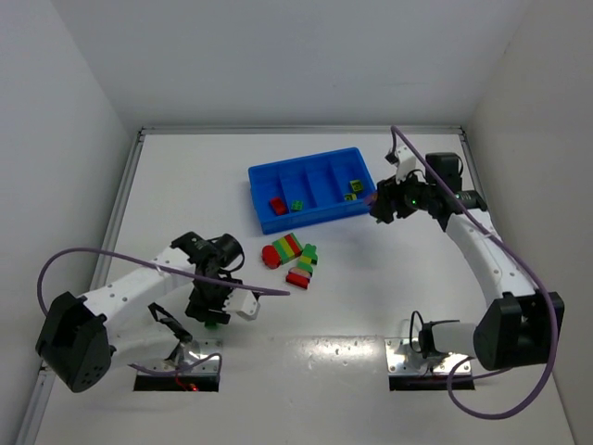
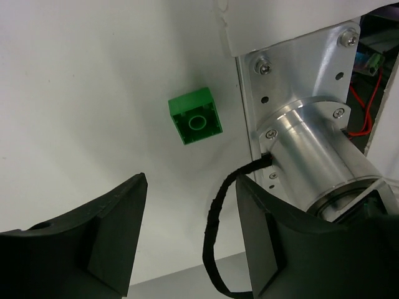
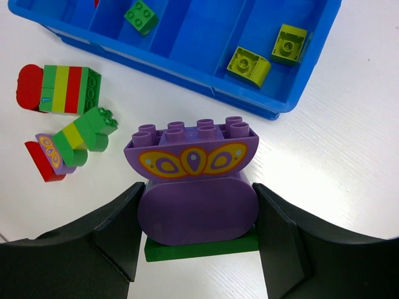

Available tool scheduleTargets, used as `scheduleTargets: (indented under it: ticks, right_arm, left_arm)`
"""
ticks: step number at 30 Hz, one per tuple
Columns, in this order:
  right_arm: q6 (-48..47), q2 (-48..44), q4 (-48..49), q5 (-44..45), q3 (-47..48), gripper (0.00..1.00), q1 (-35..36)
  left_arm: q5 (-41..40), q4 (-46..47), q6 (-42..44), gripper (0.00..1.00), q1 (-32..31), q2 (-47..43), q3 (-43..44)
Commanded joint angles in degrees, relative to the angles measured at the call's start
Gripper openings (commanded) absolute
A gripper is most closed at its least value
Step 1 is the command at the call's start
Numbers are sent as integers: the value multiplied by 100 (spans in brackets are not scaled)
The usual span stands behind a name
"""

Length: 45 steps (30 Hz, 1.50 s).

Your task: Sort the legos into containers by color

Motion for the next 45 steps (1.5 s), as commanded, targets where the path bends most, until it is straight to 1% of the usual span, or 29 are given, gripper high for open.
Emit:
scheduleTargets:
  ticks: [1,4,8,10,13,15,20,27,30,31,32,33,34,36,40,41,45]
  right_arm:
    - [-49,-257,-15,15,-36,8,-7]
    - [-110,-380,-68,68,-141,8,-7]
    - [-110,-485,-68,69,-203,10,-7]
    - [-110,-485,-68,69,-203,10,-7]
    - [-110,-538,-121,69,-256,10,-7]
    - [-110,-591,-121,121,-256,10,-60]
    - [-110,-643,-121,121,-370,10,-60]
    - [-163,-757,-121,121,-493,10,-60]
    - [-163,-810,-121,121,-564,10,-60]
    - [-163,-810,-121,121,-625,10,-60]
    - [-163,-871,-121,121,-625,10,-60]
    - [-163,-872,-121,121,-678,10,-60]
    - [-163,-924,-121,121,-678,10,-60]
    - [-215,-924,-121,121,-730,10,-60]
    - [-216,-924,-121,121,-731,10,-60]
    - [-216,-924,-121,121,-731,10,-60]
    - [-269,-924,-121,121,-731,10,-60]
  left_arm:
    - [58,179,297,64,-152,68,-77]
    - [138,178,184,64,-205,235,-16]
    - [138,266,-317,64,-450,867,124]
    - [138,213,-379,64,-451,1218,186]
    - [138,143,-555,64,-451,1273,239]
    - [138,73,-607,66,-451,1343,239]
    - [85,73,-924,75,-451,1843,292]
    - [-20,73,-1223,76,-503,1897,345]
    - [-20,126,-1223,59,-503,1897,345]
    - [-20,126,-1223,49,-503,1897,345]
    - [-20,126,-1223,28,-503,1827,345]
    - [-20,178,-1223,20,-434,1774,345]
    - [-20,178,-1223,9,-433,1774,345]
    - [-20,126,-1223,0,-381,1774,292]
    - [33,55,-1118,0,-380,1721,292]
    - [33,-119,-1013,0,-380,1773,292]
    - [33,-235,-960,0,-380,2019,397]
